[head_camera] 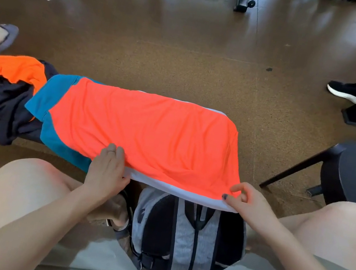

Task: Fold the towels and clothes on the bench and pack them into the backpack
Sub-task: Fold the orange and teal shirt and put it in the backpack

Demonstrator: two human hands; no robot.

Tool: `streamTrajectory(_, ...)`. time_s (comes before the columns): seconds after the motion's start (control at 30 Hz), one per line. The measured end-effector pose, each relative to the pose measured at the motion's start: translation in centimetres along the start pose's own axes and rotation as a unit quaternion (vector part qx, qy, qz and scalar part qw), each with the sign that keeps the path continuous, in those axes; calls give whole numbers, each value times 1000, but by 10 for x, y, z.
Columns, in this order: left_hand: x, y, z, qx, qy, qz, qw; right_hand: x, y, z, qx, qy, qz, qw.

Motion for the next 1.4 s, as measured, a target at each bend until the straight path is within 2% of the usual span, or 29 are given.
streamTrajectory(0.03,-1,-8,-17,-72,81,-15,994,1,1,-1,-3,10,14,1000)
streamTrajectory(0.07,-6,-22,-36,-154,189,-44,969,1,2,-3,-6,19,29,999)
streamTrajectory(0.1,-15,-40,-50,-255,295,-87,917,1,3,-5,-7,21,41,999)
streamTrajectory(0.17,-35,-68,-54,-471,441,-121,754,1,2,-2,5,9,60,998)
streamTrajectory(0.2,-41,-77,-46,-543,479,-137,676,2,1,1,20,-1,66,998)
streamTrajectory(0.23,-45,-82,-36,-590,494,-152,621,2,0,4,37,-11,69,997)
streamTrajectory(0.27,-47,-85,-29,-618,500,-156,586,1,-2,5,51,-21,69,996)
streamTrajectory(0.37,-49,-88,-13,-676,507,-133,518,-1,-9,10,56,-48,55,996)
streamTrajectory(0.5,-53,-93,-10,-725,519,-102,441,-3,-16,11,12,-77,17,997)
streamTrajectory(0.67,-60,-98,-22,-729,537,-65,419,-2,-8,6,41,-66,46,996)
streamTrajectory(0.83,-71,-86,-32,-716,532,-20,451,-7,6,3,119,-41,96,987)
streamTrajectory(0.97,-74,-74,-38,-723,531,12,443,-7,8,7,27,-37,120,992)
streamTrajectory(1.07,-77,-71,-38,-725,536,24,432,-4,6,15,-12,-66,114,991)
streamTrajectory(1.27,-87,-71,-14,-726,536,-17,430,-8,-15,32,-42,-145,30,988)
streamTrajectory(1.33,-85,-71,-2,-742,525,-32,415,-10,-25,35,-67,-157,16,985)
streamTrajectory(1.4,-82,-70,12,-748,512,-63,418,-13,-34,35,-38,-163,19,986)
Point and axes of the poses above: each hand's wrist, its own x-axis towards the middle knuckle, its own y-axis out of the back of the hand, z = x × y, the point moved 10 cm from there along x, towards the middle knuckle, and after that the axes turned 4 degrees about z, right-handed, at the moved point
